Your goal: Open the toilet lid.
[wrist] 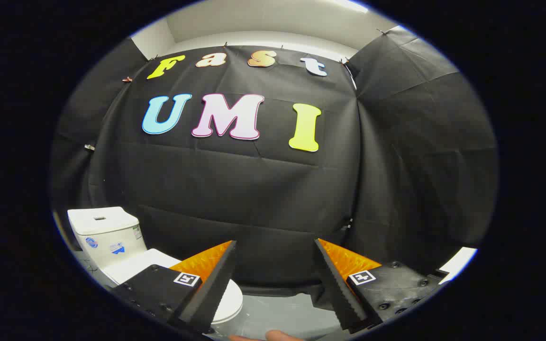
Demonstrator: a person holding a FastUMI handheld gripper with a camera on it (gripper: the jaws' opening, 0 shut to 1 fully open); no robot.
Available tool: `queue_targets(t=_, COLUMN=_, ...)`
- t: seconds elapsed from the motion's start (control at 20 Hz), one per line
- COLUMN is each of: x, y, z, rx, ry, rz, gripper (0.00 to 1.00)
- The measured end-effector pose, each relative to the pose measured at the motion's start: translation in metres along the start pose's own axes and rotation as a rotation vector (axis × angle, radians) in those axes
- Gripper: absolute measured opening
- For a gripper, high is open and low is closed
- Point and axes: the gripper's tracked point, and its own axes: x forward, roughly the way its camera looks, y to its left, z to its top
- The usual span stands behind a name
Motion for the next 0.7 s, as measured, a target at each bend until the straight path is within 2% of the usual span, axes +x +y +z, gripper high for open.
queue_targets(t=0.7, x=-0.0007, y=-0.002, z=0.0031, rx=0.018, ry=-0.005, rz=0.005, gripper=0.98)
